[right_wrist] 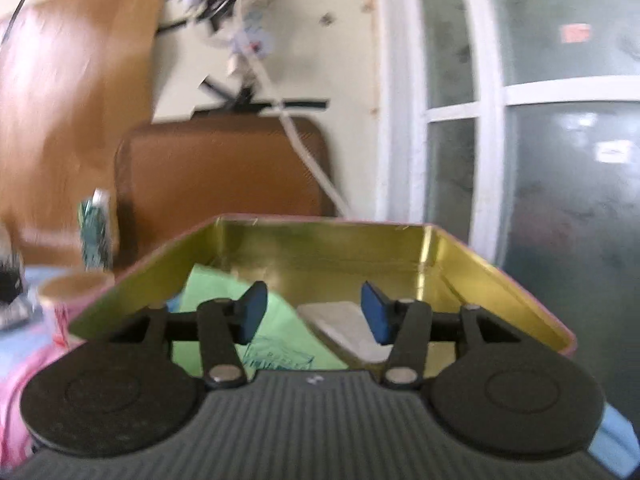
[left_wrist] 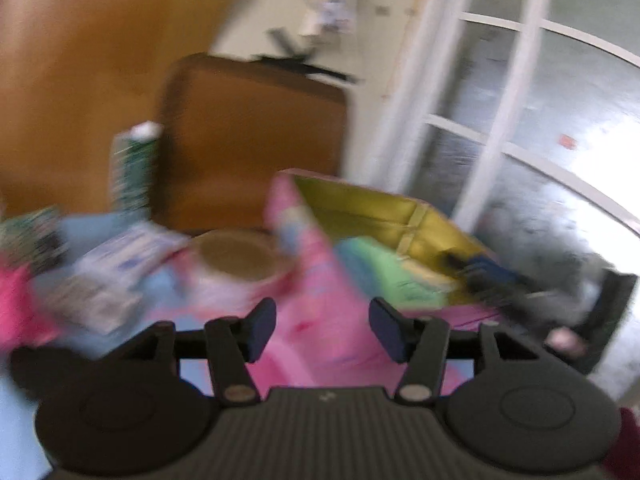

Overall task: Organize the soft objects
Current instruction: 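Carry the green cloth into the pink tin and release it, then grasp the green patterned box with the right gripper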

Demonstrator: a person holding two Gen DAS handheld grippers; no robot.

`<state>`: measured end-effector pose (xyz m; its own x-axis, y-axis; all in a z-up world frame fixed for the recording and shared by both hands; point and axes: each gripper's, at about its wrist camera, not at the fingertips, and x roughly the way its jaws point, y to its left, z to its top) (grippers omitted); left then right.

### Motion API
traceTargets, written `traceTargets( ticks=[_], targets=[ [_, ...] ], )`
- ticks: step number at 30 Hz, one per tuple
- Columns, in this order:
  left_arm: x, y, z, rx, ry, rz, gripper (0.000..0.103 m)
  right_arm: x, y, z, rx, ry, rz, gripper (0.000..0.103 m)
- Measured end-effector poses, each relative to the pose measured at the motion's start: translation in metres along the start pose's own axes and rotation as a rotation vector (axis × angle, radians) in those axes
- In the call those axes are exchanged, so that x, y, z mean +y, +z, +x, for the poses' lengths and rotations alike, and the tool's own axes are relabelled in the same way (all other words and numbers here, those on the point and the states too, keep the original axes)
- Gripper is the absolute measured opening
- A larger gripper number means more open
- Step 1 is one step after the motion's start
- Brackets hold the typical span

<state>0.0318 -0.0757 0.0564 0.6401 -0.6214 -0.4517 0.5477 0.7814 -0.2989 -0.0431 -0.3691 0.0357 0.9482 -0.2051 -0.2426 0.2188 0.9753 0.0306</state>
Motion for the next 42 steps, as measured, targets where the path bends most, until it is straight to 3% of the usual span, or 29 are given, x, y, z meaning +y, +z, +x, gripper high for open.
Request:
traceTargets(
  ticks=[4,8,11,15,18,21,24,27,29,35,38,42],
  targets=[
    [0.057,-0.018,-0.024,0.002,0.157,-0.082,0.053,0.008,0.004,-0.018,-0.064,0.108,0.031,0.055],
    [0.101,-0.032,-0.05,-0.023,0.331,-0.108,0.053,0.049,0.02,-0.022,-0.02,0.354,-0.013,0.055],
    [0.124,-0.042,-0.063,-0.052,0.401,-0.147,0.053,0.096,0.033,-0.007,0.109,0.569,-0.023,0.056],
    [0.13,-0.045,-0.084,-0.173,0.356,-0.206,0.057,0.161,0.051,0.043,0.353,0.714,0.07,0.056],
    [0.126,-0.046,-0.089,-0.224,0.353,-0.188,0.062,0.213,0.053,0.081,0.486,0.685,0.062,0.056],
    [0.125,-0.045,-0.09,-0.236,0.335,-0.165,0.07,0.259,0.058,0.115,0.535,0.61,-0.043,0.056],
    [0.125,-0.043,-0.088,-0.236,0.323,-0.164,0.071,0.279,0.06,0.147,0.597,0.553,-0.033,0.056],
    [0.13,-0.043,-0.09,-0.23,0.296,-0.201,0.071,0.284,0.064,0.157,0.624,0.635,0.075,0.056],
    [0.135,-0.042,-0.09,-0.221,0.286,-0.234,0.071,0.293,0.067,0.158,0.61,0.679,0.098,0.063],
    [0.142,-0.044,-0.096,-0.234,0.269,-0.294,0.071,0.331,0.056,0.18,0.671,0.644,0.02,0.064],
    [0.147,-0.045,-0.098,-0.237,0.262,-0.325,0.073,0.326,0.051,0.18,0.717,0.672,-0.03,0.06],
    [0.155,-0.045,-0.1,-0.229,0.244,-0.376,0.073,0.28,0.048,0.15,0.746,0.76,-0.014,0.06]
  ],
)
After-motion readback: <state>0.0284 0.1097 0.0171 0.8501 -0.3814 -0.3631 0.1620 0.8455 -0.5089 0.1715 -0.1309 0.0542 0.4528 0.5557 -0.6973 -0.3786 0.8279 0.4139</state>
